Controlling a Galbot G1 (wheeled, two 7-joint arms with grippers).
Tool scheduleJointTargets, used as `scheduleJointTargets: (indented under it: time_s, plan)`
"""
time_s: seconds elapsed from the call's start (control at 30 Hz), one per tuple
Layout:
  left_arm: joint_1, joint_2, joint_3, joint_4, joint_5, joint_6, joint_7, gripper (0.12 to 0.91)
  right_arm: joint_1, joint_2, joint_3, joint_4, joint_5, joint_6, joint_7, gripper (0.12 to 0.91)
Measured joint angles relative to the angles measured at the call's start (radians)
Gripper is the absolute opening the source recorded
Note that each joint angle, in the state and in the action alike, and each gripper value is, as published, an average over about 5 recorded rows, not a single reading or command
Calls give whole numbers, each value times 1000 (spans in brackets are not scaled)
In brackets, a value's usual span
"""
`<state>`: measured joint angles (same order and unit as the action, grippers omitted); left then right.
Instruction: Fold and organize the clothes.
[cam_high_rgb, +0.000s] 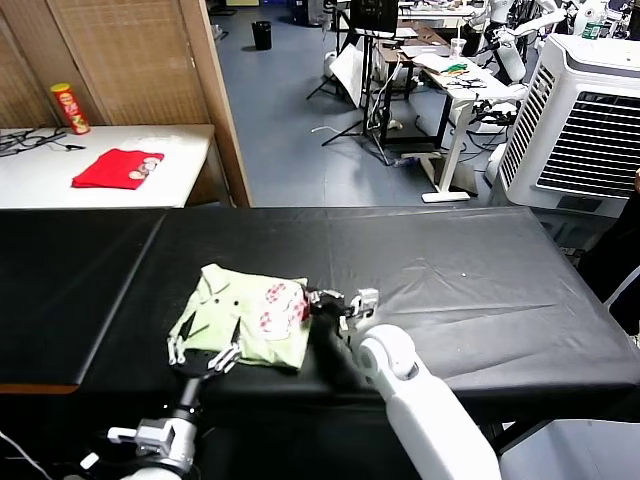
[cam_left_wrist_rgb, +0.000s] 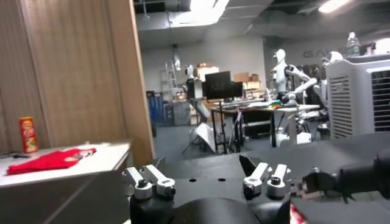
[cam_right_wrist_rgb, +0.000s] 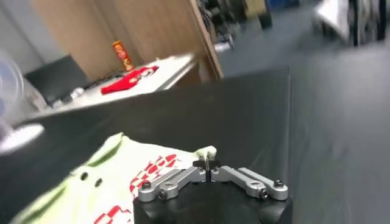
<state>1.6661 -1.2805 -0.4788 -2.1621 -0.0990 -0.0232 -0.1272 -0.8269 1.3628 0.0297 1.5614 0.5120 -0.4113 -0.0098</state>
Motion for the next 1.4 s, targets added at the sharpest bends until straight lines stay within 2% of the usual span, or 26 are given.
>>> scheduleJointTargets:
  time_s: [0.13,0.2,0.27,0.37,0.5,0.57,0.67,0.77,0.9,1.03,1.17,1.3,1.4]
  plan:
    - [15,-4,-13,11,-1,-10,0,798,50,-60,-7,-50,-243,115,-107,123]
    - [22,-3,-18,14,-4,-12,-1,798,68,-95,-6,-65,-347,169,-149,152]
    - [28,-1,-22,16,-7,-12,-1,798,77,-130,-1,-71,-440,227,-180,215]
    - [28,6,-24,23,-17,-15,-5,798,69,-185,14,-58,-558,319,-199,361]
    - [16,14,-23,37,-35,-22,-19,798,14,-251,43,-3,-663,429,-186,578]
    - [12,18,-24,41,-42,-22,-13,798,-32,-275,65,33,-680,459,-165,688]
    - [19,25,-30,36,-73,-2,0,798,-127,-291,108,101,-666,460,-122,778]
    - [43,37,-32,19,-102,18,-19,798,-249,-292,160,190,-619,426,-62,796]
    - [106,60,-27,-12,-98,16,-52,798,-428,-277,225,327,-521,356,43,798]
    - [186,79,-28,-39,-89,9,-59,798,-607,-252,280,457,-416,293,133,798]
    - [255,82,-34,-65,-95,18,-61,798,-769,-227,328,577,-348,247,209,798]
    - [313,73,-48,-99,-138,61,-69,798,-903,-210,355,677,-301,226,283,798]
    - [345,67,-60,-130,-163,107,-82,798,-990,-205,369,734,-277,224,322,798]
